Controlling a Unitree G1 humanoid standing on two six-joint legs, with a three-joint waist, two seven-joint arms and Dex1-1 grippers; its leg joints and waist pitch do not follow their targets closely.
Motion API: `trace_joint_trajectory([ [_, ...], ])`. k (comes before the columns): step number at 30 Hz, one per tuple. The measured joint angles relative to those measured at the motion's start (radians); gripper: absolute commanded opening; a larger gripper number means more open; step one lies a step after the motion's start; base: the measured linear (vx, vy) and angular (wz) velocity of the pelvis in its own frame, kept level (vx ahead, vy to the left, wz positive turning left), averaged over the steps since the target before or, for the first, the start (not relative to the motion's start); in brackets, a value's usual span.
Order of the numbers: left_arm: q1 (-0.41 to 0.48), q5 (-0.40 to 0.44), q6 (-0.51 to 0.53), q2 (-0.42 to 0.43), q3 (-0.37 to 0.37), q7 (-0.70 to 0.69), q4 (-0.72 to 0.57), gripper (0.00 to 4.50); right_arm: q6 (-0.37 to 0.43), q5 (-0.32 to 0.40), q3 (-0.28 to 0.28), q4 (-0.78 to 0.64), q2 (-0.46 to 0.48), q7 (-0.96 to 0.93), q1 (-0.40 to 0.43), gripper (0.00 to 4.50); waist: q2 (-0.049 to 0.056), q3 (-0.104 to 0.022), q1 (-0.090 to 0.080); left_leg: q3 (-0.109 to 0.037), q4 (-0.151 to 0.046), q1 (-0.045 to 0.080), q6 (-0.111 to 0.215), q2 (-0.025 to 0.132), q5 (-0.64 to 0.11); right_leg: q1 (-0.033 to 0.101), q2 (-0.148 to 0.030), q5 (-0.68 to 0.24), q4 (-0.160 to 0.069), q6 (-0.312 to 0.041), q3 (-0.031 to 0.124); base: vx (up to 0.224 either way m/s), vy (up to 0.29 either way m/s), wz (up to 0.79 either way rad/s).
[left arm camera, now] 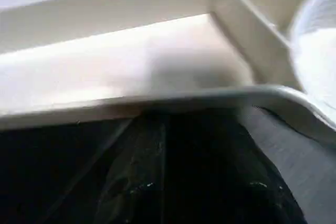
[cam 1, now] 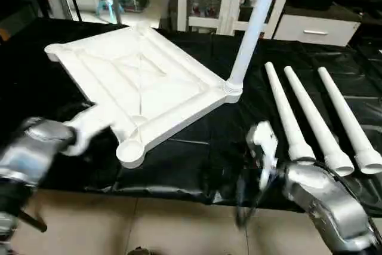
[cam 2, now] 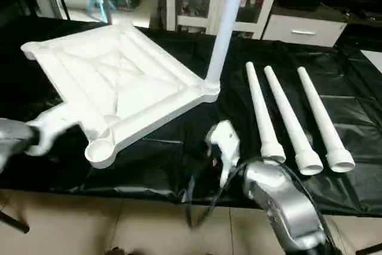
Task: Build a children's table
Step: Rotate table base
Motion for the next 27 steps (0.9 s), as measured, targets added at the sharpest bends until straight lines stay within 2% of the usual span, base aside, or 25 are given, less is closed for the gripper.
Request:
trace_joint_trajectory([
  [5,-0.015,-0.033,0.013,-0.085,-0.028,-0.028,-0.073,1.34,-0.016,-0.057,-0.077,0.078,0.01,-0.146,-0.031,4.25,0.001,0.001,0.004,0.0,0.0,-0.001,0.0,0.0,0.0,0.0,0.0,0.0,0.0,0.0,0.0,0.0,0.0,0.0],
  [7,-0.025,-0.037,0.013,-0.119,-0.049,-0.029,-0.101,1.34,-0.023,-0.068,-0.086,0.084,0.01,-0.167,-0.032,4.25,0.001,0.001,0.0,0.001,0.0,-0.001,0.0,0.0,0.0,0.0,0.0,0.0,0.0,0.001,0.0,0.0,0.0,0.0],
  [10,-0.037,-0.04,0.013,-0.151,-0.061,-0.028,-0.108,1.34,-0.028,-0.072,-0.086,0.084,0.015,-0.168,-0.031,4.25,0.002,0.001,-0.009,0.001,0.0,-0.001,0.0,0.0,0.0,-0.001,0.0,-0.001,0.0,0.001,0.0,0.0,0.0,0.0],
  [13,-0.045,-0.027,0.012,-0.198,-0.081,-0.023,-0.108,1.34,-0.031,-0.073,-0.087,0.084,0.019,-0.165,-0.024,4.25,0.002,0.001,-0.011,0.001,0.0,0.0,0.0,0.0,0.0,-0.001,0.0,-0.001,0.0,0.001,0.001,0.0,0.0,0.0],
  [19,-0.045,-0.024,0.015,-0.24,-0.1,-0.009,-0.111,1.34,-0.033,-0.074,-0.087,0.084,0.018,-0.166,-0.024,4.25,0.002,0.001,-0.009,0.001,0.0,0.0,0.0,0.0,0.0,-0.001,0.0,-0.001,0.0,0.001,0.001,0.0,0.0,0.0],
  [22,-0.045,-0.013,0.001,-0.295,-0.114,0.029,-0.109,1.34,-0.034,-0.074,-0.087,0.084,0.02,-0.166,-0.029,4.25,0.002,0.001,-0.002,0.002,0.0,-0.002,0.0,0.0,0.0,0.0,0.0,-0.001,-0.001,0.001,0.001,0.0,0.0,0.0],
  [27,-0.064,-0.005,-0.039,-0.383,-0.126,0.074,-0.065,1.34,-0.041,-0.075,-0.088,0.086,0.022,-0.166,-0.034,4.25,0.002,0.001,-0.005,0.002,0.001,-0.003,0.001,0.0,0.0,-0.001,0.0,-0.001,-0.001,0.001,0.002,0.0,0.0,0.0],
])
